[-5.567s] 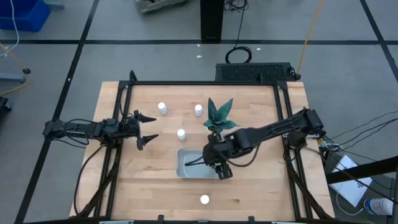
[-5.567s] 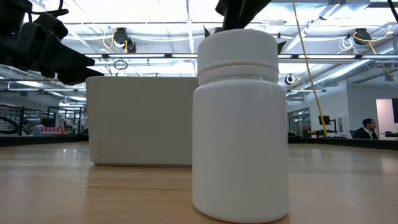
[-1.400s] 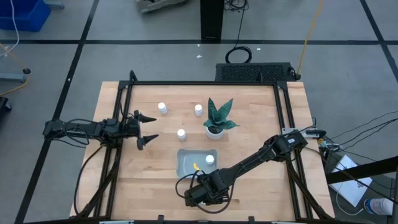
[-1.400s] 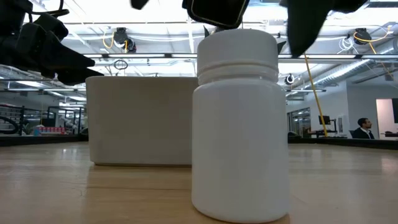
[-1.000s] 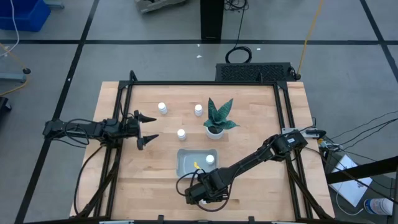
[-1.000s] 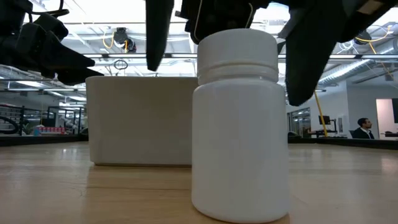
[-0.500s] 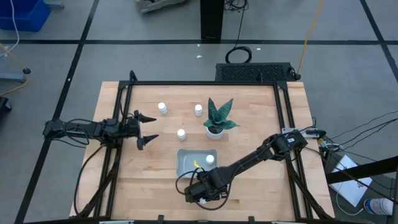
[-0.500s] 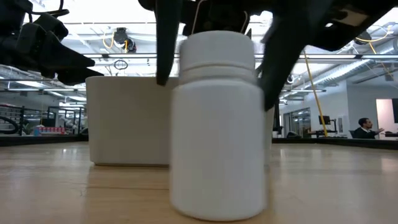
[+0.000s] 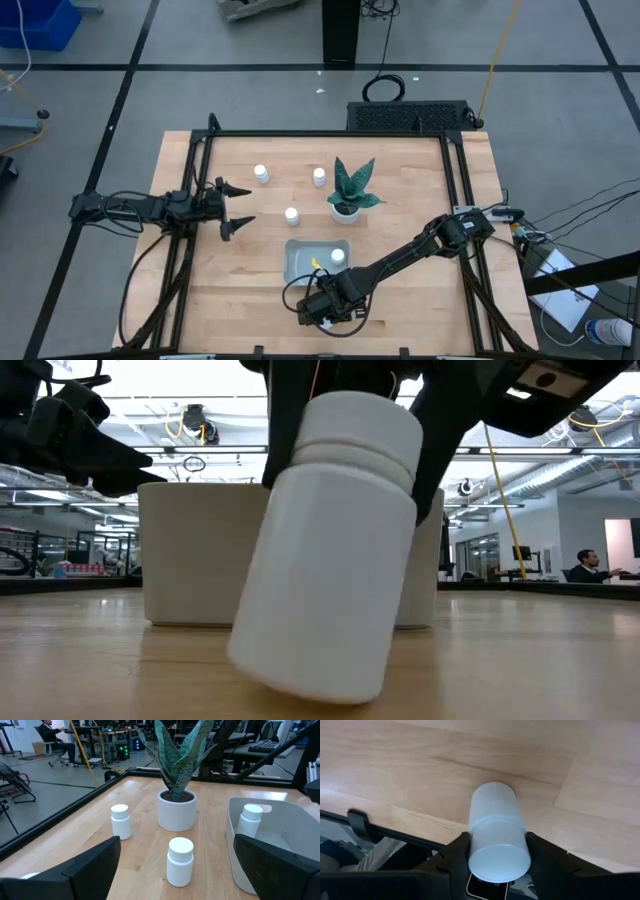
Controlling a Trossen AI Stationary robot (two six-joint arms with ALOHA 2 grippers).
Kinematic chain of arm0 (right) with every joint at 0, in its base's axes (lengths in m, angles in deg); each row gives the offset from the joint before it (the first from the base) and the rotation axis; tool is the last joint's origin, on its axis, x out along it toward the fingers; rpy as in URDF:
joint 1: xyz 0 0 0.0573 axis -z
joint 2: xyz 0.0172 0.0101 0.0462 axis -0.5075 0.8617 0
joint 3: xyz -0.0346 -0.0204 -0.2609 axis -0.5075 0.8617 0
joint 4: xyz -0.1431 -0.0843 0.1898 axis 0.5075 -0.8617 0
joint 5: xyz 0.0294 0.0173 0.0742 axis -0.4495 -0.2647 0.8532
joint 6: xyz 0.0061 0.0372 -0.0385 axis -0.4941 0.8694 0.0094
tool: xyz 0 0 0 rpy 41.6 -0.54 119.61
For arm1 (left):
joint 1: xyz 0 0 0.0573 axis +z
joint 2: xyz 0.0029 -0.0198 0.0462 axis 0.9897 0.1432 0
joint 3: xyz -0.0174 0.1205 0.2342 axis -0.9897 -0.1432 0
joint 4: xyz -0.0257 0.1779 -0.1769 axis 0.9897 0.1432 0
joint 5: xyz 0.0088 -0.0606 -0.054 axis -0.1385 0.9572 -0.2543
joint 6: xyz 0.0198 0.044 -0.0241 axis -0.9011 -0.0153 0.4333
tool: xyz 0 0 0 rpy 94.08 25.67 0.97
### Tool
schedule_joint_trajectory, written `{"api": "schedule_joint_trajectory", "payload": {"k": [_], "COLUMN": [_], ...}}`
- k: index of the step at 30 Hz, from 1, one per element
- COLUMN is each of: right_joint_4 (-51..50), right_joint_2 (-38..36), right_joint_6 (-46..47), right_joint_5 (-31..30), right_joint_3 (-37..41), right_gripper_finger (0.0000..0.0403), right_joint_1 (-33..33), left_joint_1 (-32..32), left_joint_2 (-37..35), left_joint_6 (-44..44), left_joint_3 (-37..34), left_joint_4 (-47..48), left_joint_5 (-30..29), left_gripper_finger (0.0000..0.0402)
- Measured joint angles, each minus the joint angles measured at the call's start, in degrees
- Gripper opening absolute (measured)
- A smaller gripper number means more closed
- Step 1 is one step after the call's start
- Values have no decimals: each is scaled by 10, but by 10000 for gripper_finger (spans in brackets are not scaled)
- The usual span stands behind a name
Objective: Pick and place pill bottles into a basket
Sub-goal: Put the white pill bottle into the white bin
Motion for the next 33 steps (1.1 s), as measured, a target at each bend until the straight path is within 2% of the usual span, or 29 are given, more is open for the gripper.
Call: {"api": "schedule_joint_trajectory", "payload": {"k": [17, 26, 29, 33], "right_joint_4": [-23, -53, -52, -53], "right_joint_2": [-142, -194, -203, -204], "right_joint_6": [-86, -208, -251, -295], "right_joint_5": [-237, -249, -222, -149], "right_joint_3": [0, 0, 0, 0], "right_gripper_finger": [152, 152, 152, 152], "right_joint_1": [24, 98, 130, 166], "left_joint_1": [0, 0, 0, 0], "left_joint_2": [0, 0, 0, 0], "left_joint_6": [0, 0, 0, 0], "left_joint_3": [0, 0, 0, 0], "left_joint_4": [0, 0, 0, 0], "left_joint_5": [0, 0, 0, 0], "left_gripper_finger": [395, 395, 395, 395]}}
